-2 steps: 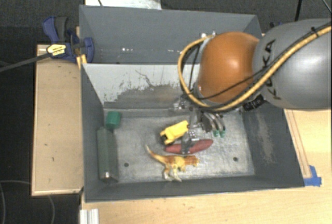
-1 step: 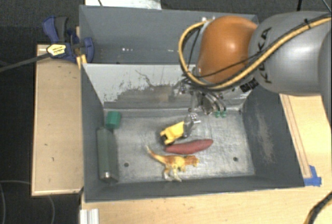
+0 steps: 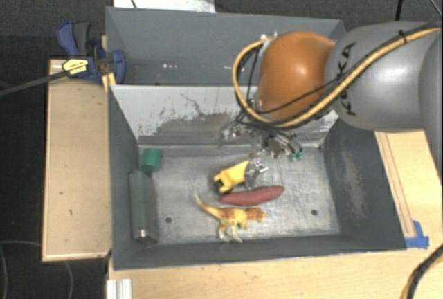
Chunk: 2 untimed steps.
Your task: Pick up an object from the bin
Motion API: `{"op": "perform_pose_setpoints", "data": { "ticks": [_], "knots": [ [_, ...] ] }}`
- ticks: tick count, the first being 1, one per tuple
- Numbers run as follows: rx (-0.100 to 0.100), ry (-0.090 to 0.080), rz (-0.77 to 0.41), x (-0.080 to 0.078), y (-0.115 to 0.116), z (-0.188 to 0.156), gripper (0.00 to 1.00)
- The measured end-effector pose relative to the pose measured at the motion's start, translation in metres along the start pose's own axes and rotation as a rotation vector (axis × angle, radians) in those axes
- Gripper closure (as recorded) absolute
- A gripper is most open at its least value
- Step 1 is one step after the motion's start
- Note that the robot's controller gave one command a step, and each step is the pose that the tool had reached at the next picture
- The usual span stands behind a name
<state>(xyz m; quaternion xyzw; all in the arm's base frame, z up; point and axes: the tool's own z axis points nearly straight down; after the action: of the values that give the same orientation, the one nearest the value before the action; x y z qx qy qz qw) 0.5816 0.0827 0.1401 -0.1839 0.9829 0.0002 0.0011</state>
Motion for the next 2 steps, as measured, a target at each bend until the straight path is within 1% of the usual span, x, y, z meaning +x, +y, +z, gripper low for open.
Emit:
{"op": "perform_pose_setpoints", "data": {
  "ticks": [1,2],
  "knots": [
    [-0.002,-0.002,-0.071,-0.0062,-0.0068,0.0621,0.0],
    [0.002,-0.005,-0.068,-0.0046,-0.0082,0.064,1.0]
  ]
}}
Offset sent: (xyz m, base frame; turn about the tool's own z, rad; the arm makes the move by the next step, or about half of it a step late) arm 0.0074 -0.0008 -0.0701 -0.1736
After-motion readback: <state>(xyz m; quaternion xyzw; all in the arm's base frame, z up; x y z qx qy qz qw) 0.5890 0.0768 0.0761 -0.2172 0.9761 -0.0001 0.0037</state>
